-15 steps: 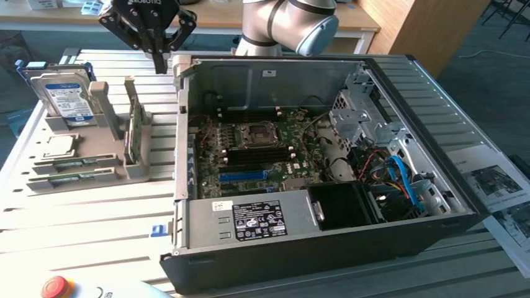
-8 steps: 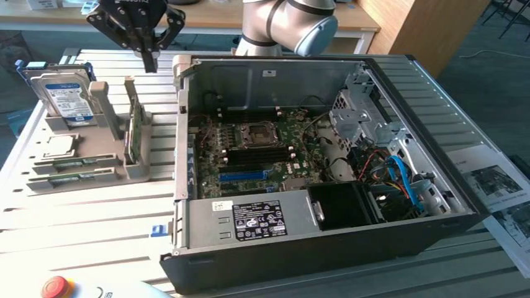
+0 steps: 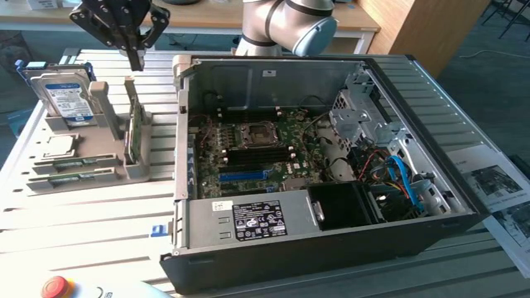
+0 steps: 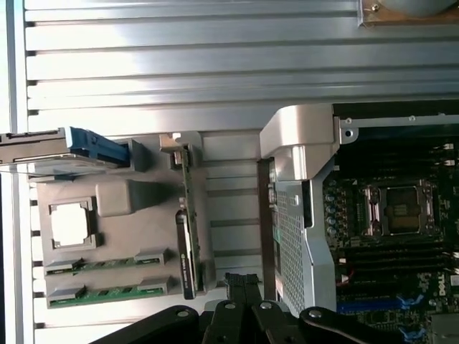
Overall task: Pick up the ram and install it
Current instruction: 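Reach for the ram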
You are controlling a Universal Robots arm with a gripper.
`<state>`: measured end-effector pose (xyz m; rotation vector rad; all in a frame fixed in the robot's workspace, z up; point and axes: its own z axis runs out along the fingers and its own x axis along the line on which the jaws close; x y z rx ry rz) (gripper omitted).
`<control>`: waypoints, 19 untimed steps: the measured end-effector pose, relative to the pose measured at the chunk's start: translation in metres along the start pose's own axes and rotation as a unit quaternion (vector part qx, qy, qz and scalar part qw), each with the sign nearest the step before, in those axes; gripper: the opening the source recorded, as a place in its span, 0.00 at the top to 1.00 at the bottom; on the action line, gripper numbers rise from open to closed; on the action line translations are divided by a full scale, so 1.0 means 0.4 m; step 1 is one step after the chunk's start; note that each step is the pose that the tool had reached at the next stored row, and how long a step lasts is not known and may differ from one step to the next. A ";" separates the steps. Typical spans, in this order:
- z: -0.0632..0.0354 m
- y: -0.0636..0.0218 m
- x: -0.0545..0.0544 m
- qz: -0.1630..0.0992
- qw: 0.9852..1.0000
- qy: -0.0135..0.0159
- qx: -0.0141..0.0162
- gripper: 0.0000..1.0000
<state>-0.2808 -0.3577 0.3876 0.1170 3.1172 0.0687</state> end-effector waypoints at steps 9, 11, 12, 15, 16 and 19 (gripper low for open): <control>0.001 0.009 0.055 0.000 1.000 0.002 0.000 0.89; 0.002 0.011 0.068 0.000 1.000 0.002 0.000 0.89; 0.002 0.011 0.074 0.000 1.000 0.002 0.000 0.89; 0.002 0.012 0.093 0.000 1.000 0.003 0.000 0.89; 0.002 0.013 0.099 0.000 1.000 0.003 0.000 0.89; 0.003 0.014 0.118 0.000 1.000 0.004 0.000 0.89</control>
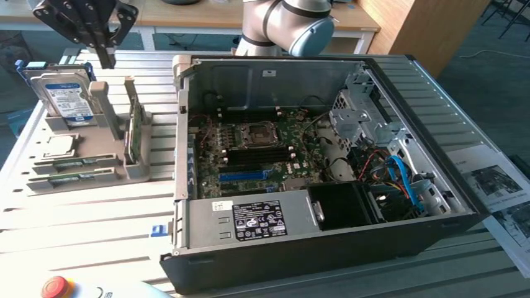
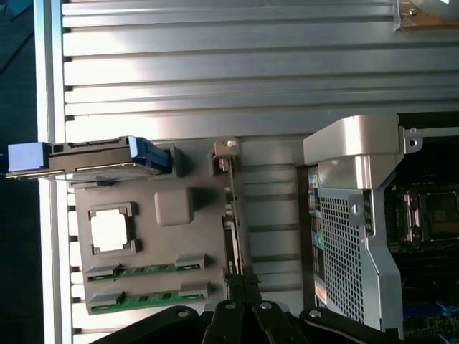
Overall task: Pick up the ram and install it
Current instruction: 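Reach for the ram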
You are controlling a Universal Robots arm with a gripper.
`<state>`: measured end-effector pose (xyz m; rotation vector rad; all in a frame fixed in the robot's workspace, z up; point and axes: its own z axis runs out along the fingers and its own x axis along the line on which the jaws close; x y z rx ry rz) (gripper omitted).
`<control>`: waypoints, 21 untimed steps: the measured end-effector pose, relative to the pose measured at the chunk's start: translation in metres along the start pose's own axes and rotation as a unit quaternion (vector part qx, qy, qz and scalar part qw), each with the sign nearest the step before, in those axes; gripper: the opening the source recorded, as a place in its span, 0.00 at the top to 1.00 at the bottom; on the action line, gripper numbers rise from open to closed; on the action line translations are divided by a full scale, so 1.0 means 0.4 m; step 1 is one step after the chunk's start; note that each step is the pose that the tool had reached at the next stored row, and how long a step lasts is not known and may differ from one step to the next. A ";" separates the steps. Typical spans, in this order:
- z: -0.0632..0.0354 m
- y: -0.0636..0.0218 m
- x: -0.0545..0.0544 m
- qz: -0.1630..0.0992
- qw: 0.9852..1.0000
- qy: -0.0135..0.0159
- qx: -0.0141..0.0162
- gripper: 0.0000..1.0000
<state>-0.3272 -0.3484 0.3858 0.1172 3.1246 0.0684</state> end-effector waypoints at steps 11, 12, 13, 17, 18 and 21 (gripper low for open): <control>0.003 0.009 0.070 0.000 1.000 0.003 0.000 0.89; 0.003 0.010 0.076 0.000 1.000 0.003 0.000 0.89; 0.003 0.012 0.083 0.000 1.000 0.004 0.000 0.89; 0.004 0.016 0.107 0.000 1.000 0.005 0.000 0.89; 0.005 0.018 0.114 0.000 1.000 0.005 0.000 0.89; 0.006 0.024 0.138 0.000 1.000 0.006 0.000 0.89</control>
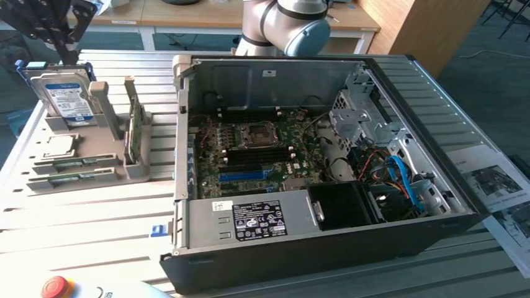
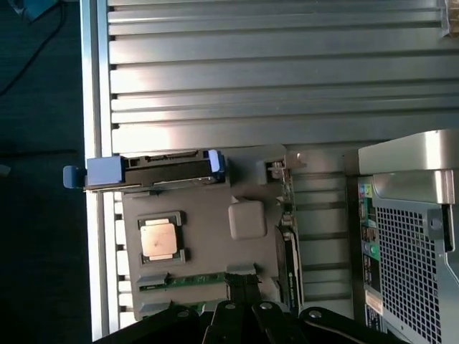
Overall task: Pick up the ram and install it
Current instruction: 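Reach for the ram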
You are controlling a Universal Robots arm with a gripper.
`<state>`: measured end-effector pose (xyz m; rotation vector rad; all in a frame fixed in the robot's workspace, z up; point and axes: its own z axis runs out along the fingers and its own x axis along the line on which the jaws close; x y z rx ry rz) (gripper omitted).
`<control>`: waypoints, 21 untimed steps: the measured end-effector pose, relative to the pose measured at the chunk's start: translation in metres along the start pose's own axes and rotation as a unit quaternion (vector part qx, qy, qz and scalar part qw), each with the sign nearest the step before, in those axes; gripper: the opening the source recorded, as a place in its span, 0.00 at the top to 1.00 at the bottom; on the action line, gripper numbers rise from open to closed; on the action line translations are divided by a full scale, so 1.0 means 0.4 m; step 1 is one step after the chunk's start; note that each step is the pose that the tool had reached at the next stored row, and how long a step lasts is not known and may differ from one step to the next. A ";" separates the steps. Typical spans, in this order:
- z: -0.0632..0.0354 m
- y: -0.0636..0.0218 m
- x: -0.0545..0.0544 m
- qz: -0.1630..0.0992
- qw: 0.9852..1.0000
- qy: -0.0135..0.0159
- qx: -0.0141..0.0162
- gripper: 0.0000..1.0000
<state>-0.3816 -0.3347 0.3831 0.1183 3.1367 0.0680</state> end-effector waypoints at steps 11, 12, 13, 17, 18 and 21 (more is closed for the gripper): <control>0.003 0.010 0.051 0.000 1.000 0.004 0.000 0.89; 0.003 0.010 0.051 0.000 1.000 0.004 0.000 0.89; 0.003 0.010 0.051 0.000 1.000 0.004 0.000 0.89; 0.003 0.010 0.052 0.000 1.000 0.004 0.000 0.89; 0.003 0.010 0.052 0.000 1.000 0.004 0.000 0.89; 0.003 0.010 0.052 0.000 1.000 0.004 0.000 0.89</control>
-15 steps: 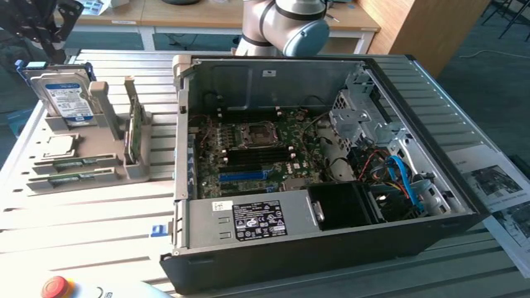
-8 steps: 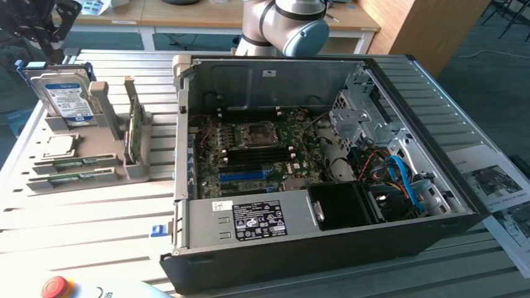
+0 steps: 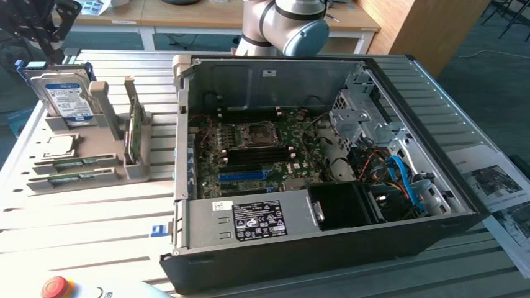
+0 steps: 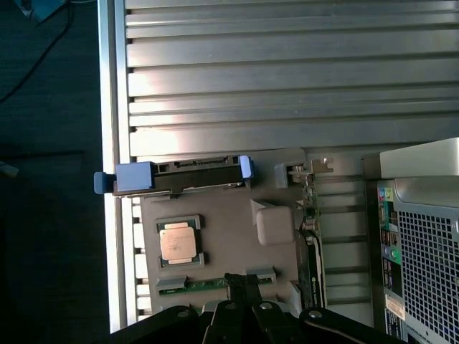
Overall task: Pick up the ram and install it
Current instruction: 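Reach for the ram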
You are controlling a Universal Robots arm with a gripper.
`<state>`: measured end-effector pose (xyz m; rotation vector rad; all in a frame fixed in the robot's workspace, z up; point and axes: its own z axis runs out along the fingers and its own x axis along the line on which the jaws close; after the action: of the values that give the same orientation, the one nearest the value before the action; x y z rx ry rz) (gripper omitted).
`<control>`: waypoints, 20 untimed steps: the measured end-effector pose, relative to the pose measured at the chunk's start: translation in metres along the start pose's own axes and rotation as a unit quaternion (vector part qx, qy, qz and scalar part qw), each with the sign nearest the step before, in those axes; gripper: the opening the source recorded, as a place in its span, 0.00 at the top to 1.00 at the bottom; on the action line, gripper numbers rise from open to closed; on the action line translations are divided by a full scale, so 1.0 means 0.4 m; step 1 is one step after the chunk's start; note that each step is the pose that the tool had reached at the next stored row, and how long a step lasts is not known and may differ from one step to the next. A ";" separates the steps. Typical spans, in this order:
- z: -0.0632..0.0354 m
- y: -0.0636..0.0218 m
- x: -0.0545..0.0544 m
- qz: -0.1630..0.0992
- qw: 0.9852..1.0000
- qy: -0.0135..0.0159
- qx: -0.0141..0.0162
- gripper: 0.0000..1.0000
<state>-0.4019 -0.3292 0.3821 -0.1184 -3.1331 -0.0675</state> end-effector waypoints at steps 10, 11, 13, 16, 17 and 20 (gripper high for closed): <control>-0.001 -0.035 -0.003 0.000 1.000 0.000 0.000 0.89; -0.002 -0.039 -0.003 0.000 1.000 0.000 0.000 0.89; -0.002 -0.046 -0.003 0.000 1.000 0.000 0.000 0.89; -0.002 -0.056 -0.004 0.000 1.000 0.000 0.000 0.89; -0.002 -0.058 -0.004 0.000 1.000 0.000 0.000 0.89; -0.003 -0.065 -0.004 0.000 1.000 0.000 0.000 0.89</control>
<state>-0.4022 -0.3555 0.3820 -0.1183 -3.1326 -0.0675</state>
